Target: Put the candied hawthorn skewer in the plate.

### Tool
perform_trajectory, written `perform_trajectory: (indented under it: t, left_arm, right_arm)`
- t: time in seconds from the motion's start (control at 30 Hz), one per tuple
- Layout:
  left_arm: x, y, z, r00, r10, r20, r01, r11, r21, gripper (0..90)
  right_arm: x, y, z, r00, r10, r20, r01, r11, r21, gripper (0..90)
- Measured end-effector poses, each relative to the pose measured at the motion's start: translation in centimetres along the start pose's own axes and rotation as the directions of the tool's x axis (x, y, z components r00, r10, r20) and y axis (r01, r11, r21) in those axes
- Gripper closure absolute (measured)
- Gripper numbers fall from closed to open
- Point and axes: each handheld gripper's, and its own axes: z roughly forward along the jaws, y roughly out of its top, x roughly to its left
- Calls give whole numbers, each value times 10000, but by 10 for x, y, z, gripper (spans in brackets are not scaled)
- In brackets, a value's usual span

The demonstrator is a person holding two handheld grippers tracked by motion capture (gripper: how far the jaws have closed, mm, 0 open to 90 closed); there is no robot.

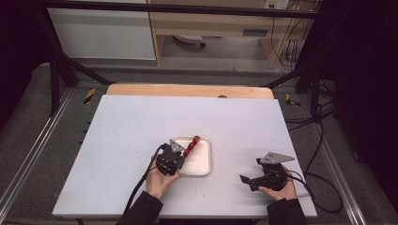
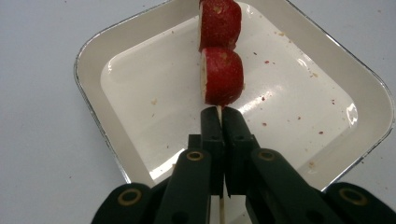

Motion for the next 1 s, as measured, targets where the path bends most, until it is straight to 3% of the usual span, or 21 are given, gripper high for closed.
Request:
perform_trajectory:
  t: [0.37, 0.67, 0.8, 0.93, 1.0]
  left_arm:
    - [0, -5, 2, 10000, -13, -95, 14, 9999, 143, 871]
    - [7, -3, -12, 9998, 214, 55, -214, 9998, -20, 649]
    - [12, 1, -21, 9983, 151, 554, -130, 9992, -384, 521]
    - [16, 4, -29, 9957, 832, 410, -823, 9964, -217, 395]
    - [21, 4, -36, 9938, 878, 685, -860, 9959, -281, 365]
  right_arm:
    - [1, 0, 1, 10000, 40, 19, -40, 10000, 53, 13]
    - [1, 0, 1, 10000, 94, 28, -94, 9999, 54, 13]
    - [1, 0, 1, 9999, 133, 34, -133, 9999, 33, 13]
    - [1, 0, 0, 9999, 108, 41, -108, 9999, -15, 12]
    - [1, 0, 0, 9999, 147, 27, -147, 9999, -20, 12]
